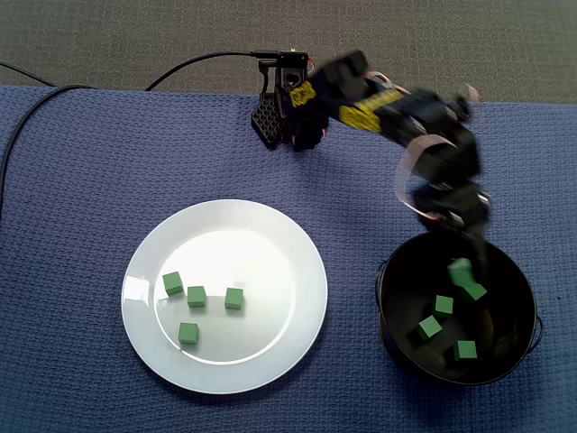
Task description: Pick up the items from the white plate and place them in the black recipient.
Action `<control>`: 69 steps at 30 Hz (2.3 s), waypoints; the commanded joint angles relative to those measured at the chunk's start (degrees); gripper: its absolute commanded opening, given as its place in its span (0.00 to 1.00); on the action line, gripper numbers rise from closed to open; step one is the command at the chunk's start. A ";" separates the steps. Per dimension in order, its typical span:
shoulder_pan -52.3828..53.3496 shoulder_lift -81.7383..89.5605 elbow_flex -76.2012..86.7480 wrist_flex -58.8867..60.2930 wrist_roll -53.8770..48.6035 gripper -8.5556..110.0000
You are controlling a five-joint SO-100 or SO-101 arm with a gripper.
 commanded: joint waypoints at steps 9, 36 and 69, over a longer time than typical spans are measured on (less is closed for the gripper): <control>-3.69 -12.30 -5.98 2.72 -4.57 0.28; 45.09 8.44 11.51 10.72 7.91 0.40; 49.57 -11.69 23.12 13.10 -15.64 0.43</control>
